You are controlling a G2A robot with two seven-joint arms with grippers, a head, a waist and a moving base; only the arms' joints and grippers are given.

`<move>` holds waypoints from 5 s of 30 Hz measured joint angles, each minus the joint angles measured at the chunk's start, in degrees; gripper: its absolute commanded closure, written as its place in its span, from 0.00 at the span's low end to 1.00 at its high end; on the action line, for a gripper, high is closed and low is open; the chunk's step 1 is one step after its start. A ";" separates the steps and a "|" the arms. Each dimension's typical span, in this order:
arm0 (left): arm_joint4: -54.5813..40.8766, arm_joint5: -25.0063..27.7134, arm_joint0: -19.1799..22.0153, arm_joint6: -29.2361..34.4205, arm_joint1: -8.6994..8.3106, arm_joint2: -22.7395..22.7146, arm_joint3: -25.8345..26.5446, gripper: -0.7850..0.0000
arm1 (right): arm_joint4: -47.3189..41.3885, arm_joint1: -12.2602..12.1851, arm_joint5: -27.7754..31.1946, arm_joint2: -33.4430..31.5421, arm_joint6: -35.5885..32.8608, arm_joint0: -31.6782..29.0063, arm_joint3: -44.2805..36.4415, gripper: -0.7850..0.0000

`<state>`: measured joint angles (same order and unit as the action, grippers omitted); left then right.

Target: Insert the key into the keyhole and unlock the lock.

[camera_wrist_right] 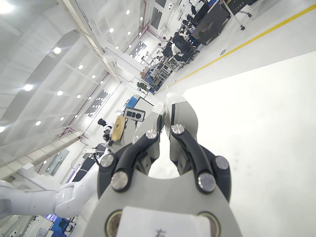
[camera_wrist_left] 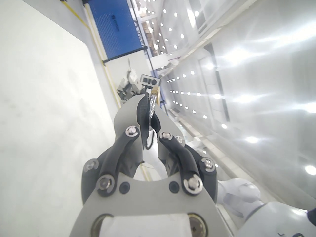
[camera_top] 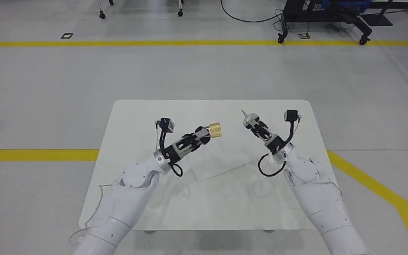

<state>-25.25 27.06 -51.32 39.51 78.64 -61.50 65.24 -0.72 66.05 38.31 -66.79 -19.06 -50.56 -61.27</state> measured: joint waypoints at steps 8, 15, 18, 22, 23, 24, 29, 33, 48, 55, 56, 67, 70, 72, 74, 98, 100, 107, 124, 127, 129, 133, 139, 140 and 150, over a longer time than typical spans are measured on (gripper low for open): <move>3.05 0.12 -0.57 -1.48 -0.10 -0.22 1.10 1.00 | -0.14 -0.02 0.01 -0.04 -0.01 -0.04 -0.08 1.00; 7.13 7.30 -2.17 -6.60 0.81 2.48 3.57 1.00 | -6.68 1.75 -0.21 3.75 -0.42 -0.19 -1.17 1.00; 9.08 7.30 -0.95 -7.95 1.28 3.74 2.44 1.00 | -11.00 2.74 2.13 5.43 -1.65 1.22 0.15 1.00; 13.22 7.00 0.33 -10.66 1.60 4.32 1.65 1.00 | -16.91 3.68 4.84 6.77 -5.34 3.12 2.08 1.00; 13.86 6.88 0.41 -11.14 1.67 4.47 1.65 1.00 | -18.24 3.85 5.19 7.00 -6.44 3.53 2.49 1.00; 14.48 6.64 0.51 -11.58 1.75 4.64 1.62 1.00 | -19.98 4.06 5.43 7.32 -8.13 4.03 3.00 1.00; 15.68 5.90 0.74 -12.47 1.92 4.67 1.01 1.00 | -25.11 4.67 5.71 8.43 -15.28 5.63 4.94 1.00; 17.03 5.09 0.97 -13.34 1.95 4.34 0.34 1.00 | -28.13 5.09 6.54 8.77 -19.42 6.45 6.26 1.00; 16.61 4.30 2.45 -14.37 2.45 3.44 -2.53 1.00 | -29.62 6.04 6.58 9.42 -25.35 7.34 5.37 1.00; 8.98 6.17 2.45 -11.48 3.06 3.15 -4.81 1.00 | -29.77 6.27 7.06 9.37 -27.56 7.35 4.28 1.00; 7.00 6.53 2.42 -10.47 3.15 3.01 -5.25 1.00 | -29.83 6.26 7.01 9.25 -27.75 7.32 4.23 1.00; -20.97 7.26 5.39 8.95 5.30 3.00 -15.01 1.00 | -32.95 5.78 11.24 5.63 -29.44 5.81 0.81 1.00; -25.15 7.06 7.27 13.70 6.17 3.64 -18.10 1.00 | -29.87 5.34 11.67 4.11 -28.49 5.43 0.16 1.00; -27.02 6.99 8.93 16.91 6.76 4.14 -20.10 1.00 | -26.22 4.99 11.13 3.00 -26.95 5.22 -0.37 1.00; -27.26 7.90 10.30 19.73 7.15 4.61 -21.23 1.00 | -23.84 4.72 10.11 2.00 -25.31 4.82 -1.05 1.00; -12.21 8.43 11.19 3.25 7.64 6.39 -18.98 1.00 | -23.73 4.46 7.46 0.86 -23.10 3.04 -3.11 1.00; -13.86 7.02 11.67 1.20 8.34 6.87 -19.91 1.00 | -24.15 3.98 5.49 -0.61 -23.00 1.08 -5.53 1.00; -22.40 0.93 14.91 3.21 10.97 8.38 -25.40 1.00 | -12.04 1.36 -1.08 -8.14 -23.07 -5.78 -16.82 1.00; -23.51 1.81 18.63 4.74 12.64 8.84 -31.62 1.00 | 4.04 -0.29 -9.29 -13.10 -20.70 -11.72 -29.69 1.00; -23.51 1.81 18.63 4.74 12.64 8.84 -31.62 1.00 | 4.04 -0.29 -9.29 -13.10 -20.70 -11.72 -29.69 1.00; -23.51 1.81 18.63 4.74 12.64 8.84 -31.62 1.00 | 4.04 -0.29 -9.29 -13.10 -20.71 -11.72 -29.69 1.00; -23.38 1.14 18.05 4.04 12.61 8.74 -31.02 1.00 | 4.04 -0.29 -9.29 -13.11 -20.71 -11.72 -29.69 1.00; -19.88 -0.01 15.49 0.77 12.12 7.95 -27.19 1.00 | 14.26 -1.03 -14.57 -13.56 -22.95 -13.85 -35.70 1.00; -19.72 -0.20 15.16 0.65 12.07 7.76 -26.68 1.00 | 16.23 -1.17 -15.89 -13.76 -23.60 -14.56 -37.32 1.00; -17.97 -1.36 13.39 1.38 11.77 6.09 -23.70 1.00 | 28.21 -1.99 -27.33 -13.62 -26.31 -19.02 -49.84 1.00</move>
<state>-43.22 25.69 -37.93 40.89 90.42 -55.41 41.54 27.49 64.06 10.98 -80.41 -45.37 -69.58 -111.11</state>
